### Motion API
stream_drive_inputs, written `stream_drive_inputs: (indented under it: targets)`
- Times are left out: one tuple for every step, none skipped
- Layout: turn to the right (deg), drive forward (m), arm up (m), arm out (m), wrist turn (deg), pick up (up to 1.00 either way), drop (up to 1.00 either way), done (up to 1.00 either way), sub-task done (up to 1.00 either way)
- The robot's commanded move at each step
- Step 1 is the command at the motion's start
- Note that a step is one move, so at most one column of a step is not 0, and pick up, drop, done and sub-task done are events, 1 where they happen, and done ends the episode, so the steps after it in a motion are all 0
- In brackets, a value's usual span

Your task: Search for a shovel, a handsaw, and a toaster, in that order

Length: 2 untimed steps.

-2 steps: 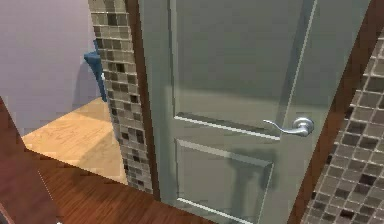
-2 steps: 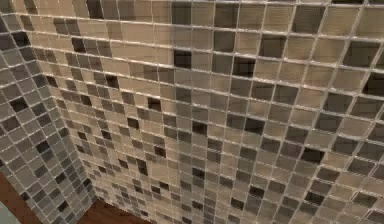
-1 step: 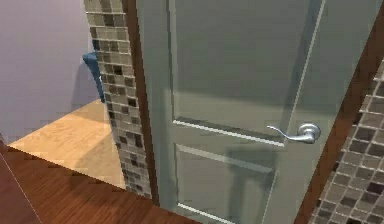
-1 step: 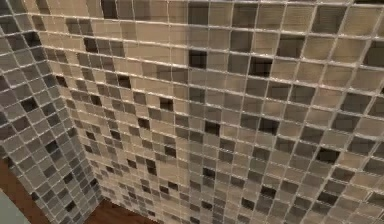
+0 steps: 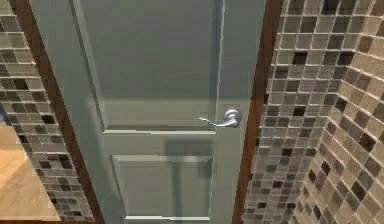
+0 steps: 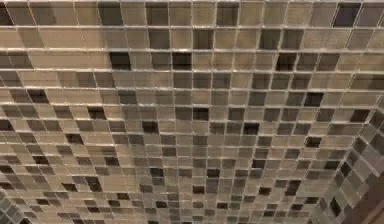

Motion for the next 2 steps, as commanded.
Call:
stream_drive_inputs:
  targets:
    - [0.0,0.45,0.0,0.0,0.0,0.0,0.0,0.0,0.0]
    - [-45.0,0.0,0.0,0.0,0.0,0.0,0.0,0.0,0.0]
